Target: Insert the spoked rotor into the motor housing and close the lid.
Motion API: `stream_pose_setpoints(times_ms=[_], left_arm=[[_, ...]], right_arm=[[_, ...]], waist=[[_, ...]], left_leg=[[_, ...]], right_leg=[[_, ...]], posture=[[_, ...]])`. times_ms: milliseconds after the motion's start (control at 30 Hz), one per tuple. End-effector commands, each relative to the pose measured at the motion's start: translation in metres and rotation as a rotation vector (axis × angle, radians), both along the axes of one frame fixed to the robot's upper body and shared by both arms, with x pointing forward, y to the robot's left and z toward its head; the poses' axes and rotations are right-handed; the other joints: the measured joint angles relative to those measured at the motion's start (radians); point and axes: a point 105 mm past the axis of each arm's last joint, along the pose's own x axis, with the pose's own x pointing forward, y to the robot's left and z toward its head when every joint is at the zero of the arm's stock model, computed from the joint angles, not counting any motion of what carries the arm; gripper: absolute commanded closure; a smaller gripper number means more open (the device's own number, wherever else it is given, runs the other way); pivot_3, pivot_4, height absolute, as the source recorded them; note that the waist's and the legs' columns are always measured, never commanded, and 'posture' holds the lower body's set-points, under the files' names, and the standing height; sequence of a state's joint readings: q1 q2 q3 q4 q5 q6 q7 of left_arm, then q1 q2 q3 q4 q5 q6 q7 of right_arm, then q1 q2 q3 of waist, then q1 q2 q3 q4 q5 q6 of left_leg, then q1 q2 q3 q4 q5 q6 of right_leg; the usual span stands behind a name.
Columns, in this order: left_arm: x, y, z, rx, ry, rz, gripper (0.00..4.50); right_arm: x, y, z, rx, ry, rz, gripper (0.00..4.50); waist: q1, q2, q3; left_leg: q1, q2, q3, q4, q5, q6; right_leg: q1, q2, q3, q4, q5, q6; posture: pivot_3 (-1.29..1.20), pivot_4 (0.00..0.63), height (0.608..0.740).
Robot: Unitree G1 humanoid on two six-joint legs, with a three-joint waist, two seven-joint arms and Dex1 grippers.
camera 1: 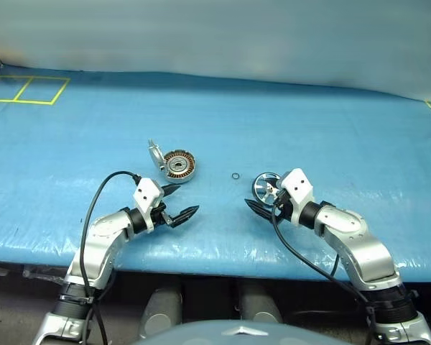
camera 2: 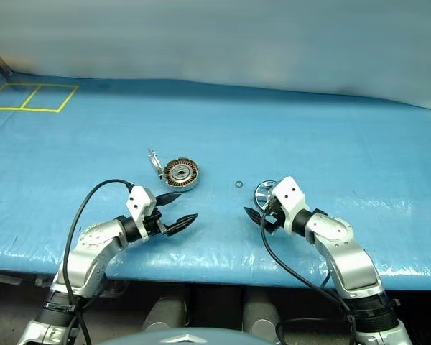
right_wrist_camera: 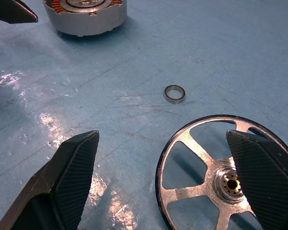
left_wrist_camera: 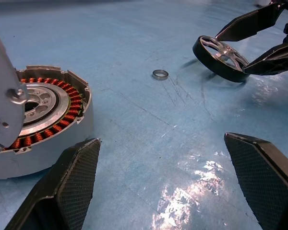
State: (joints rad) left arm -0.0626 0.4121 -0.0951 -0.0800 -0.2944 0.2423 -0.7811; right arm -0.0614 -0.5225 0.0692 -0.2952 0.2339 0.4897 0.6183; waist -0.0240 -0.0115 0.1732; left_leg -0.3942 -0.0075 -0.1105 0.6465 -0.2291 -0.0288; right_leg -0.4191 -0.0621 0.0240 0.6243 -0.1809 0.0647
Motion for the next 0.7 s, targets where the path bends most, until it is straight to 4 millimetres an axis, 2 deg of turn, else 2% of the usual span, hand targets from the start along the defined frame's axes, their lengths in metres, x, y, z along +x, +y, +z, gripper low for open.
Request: stream_pose_setpoints(times_ms=[33, 400, 533, 700], left_arm=[[0.001, -0.004, 0.019, -0.027, -0.076, -0.012, 0.0], [-0.001, -0.007, 0.017, 0.001, -0.095, -0.03, 0.0], [-0.003, -0.016, 0.02, 0.035, -0.136, -0.078, 0.0], [-0.008, -0.032, 0.033, 0.086, -0.172, -0.21, 0.0]], right_arm=[[0.001, 0.002, 0.01, 0.002, -0.044, 0.013, 0.03], [0.0, 0.005, 0.007, 0.0, -0.036, 0.025, 0.03], [0.001, 0.008, 0.006, 0.001, -0.043, 0.022, 0.03], [0.0, 0.017, 0.002, 0.029, -0.042, 0.027, 0.03]], waist=[[0.0, 0.0, 0.0], [0.0, 0.0, 0.0], [0.0, 0.0, 0.0], [0.002, 0.0, 0.0]], left_leg=[[0.0, 0.0, 0.0, 0.0, 0.0, 0.0], [0.0, 0.0, 0.0, 0.0, 0.0, 0.0], [0.0, 0.0, 0.0, 0.0, 0.0, 0.0], [0.0, 0.0, 0.0, 0.0, 0.0, 0.0]], right_leg=[[0.0, 0.0, 0.0, 0.0, 0.0, 0.0], [0.0, 0.0, 0.0, 0.0, 0.0, 0.0], [0.0, 0.0, 0.0, 0.0, 0.0, 0.0], [0.0, 0.0, 0.0, 0.0, 0.0, 0.0]], posture=[[0.0, 0.15, 0.74], [0.0, 0.15, 0.74], [0.0, 0.15, 0.74], [0.0, 0.15, 0.74]])
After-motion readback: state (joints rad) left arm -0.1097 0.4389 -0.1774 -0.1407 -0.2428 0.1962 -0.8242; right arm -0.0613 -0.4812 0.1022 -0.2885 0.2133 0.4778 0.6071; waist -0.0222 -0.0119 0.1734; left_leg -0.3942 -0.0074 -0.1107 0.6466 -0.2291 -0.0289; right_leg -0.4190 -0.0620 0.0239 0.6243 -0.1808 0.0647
